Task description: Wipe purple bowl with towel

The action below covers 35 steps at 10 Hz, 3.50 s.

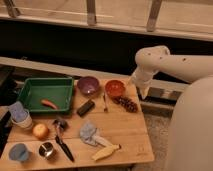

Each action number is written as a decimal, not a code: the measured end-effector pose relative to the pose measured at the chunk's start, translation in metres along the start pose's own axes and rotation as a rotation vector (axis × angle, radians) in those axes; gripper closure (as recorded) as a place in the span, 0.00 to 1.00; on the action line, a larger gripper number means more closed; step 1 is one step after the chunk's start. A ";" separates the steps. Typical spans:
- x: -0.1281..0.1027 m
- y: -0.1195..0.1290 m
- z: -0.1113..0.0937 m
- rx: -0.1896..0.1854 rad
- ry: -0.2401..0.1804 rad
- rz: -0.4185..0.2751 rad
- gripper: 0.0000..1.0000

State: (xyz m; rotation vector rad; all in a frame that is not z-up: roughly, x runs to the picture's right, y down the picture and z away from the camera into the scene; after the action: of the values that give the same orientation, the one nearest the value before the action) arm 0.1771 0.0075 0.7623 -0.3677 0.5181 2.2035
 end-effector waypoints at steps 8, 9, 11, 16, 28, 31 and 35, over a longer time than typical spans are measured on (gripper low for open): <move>0.000 0.000 0.000 0.000 0.000 0.000 0.28; 0.000 0.000 0.000 0.000 0.000 0.000 0.28; 0.000 0.000 0.000 0.000 0.000 0.000 0.28; 0.000 0.000 0.000 0.000 0.000 0.000 0.28; 0.025 0.003 0.005 -0.005 0.009 -0.094 0.28; 0.069 0.011 0.020 -0.019 0.054 -0.182 0.28; 0.128 0.049 0.038 -0.102 0.137 -0.318 0.28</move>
State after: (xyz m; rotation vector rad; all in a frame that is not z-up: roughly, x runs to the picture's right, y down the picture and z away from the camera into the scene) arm 0.0561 0.0821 0.7526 -0.6152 0.3906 1.9088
